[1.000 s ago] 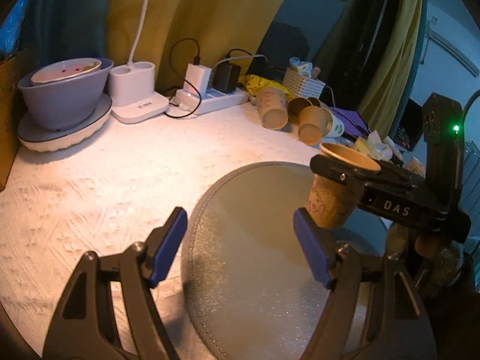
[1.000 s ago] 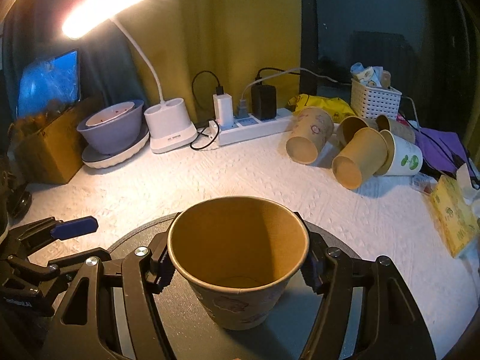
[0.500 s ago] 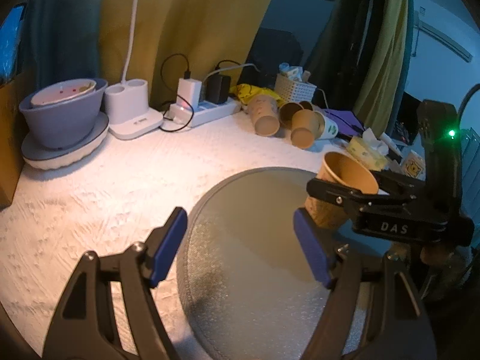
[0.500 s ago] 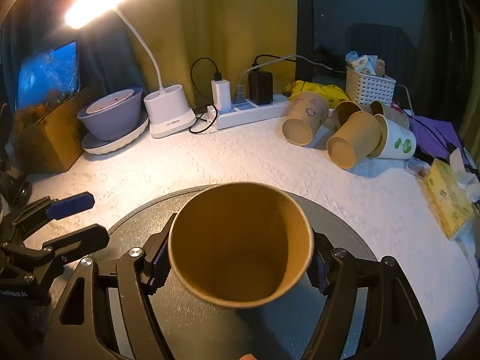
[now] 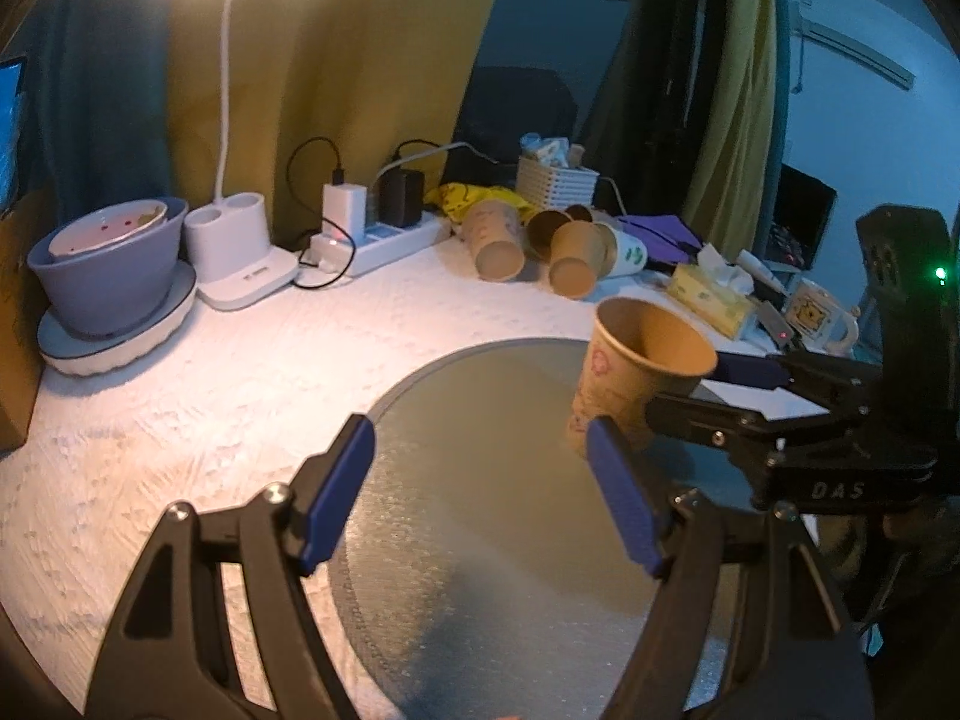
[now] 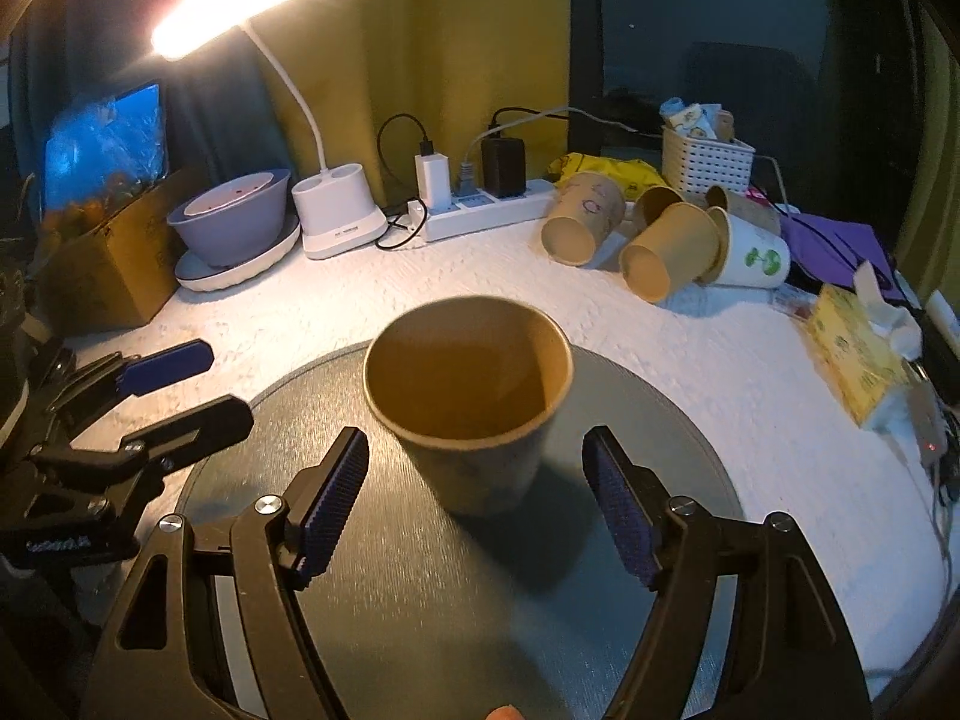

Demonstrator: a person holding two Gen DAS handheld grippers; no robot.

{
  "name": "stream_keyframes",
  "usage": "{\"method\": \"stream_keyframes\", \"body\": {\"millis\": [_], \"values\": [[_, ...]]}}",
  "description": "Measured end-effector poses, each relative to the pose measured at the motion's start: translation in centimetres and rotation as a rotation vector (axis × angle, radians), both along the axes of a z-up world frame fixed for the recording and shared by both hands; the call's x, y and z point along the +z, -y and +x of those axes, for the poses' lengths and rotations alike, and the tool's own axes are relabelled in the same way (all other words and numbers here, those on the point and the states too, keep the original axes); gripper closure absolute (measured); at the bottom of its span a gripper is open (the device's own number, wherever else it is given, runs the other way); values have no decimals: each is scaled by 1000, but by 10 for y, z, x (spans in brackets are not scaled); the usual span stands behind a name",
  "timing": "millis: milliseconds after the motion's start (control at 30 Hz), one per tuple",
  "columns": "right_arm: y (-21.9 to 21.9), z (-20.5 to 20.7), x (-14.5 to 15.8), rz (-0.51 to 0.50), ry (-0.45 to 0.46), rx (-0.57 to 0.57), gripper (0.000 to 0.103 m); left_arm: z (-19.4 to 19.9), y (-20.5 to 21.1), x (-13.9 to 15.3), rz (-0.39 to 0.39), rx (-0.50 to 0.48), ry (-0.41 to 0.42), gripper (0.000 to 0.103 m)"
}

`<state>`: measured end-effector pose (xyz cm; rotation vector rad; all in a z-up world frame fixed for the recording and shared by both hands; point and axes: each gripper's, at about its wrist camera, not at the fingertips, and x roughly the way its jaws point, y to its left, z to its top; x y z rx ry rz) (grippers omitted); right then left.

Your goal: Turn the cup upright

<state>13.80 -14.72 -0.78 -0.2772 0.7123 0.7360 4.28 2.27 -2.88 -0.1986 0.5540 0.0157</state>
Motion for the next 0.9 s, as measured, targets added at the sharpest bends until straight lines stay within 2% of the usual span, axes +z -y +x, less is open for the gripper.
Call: {"method": "stream_keyframes", "body": {"millis": [367,733,900], "values": [[34,-21,12,10,15,-44,26,-8,23,6,22,-104,35,29],[64,-43,39,51,94,-103,26,-30,47,24,44,-182,139,28],[72,-51,54,77,132,-118,26,-38,47,31,25,-191,177,28]]}}
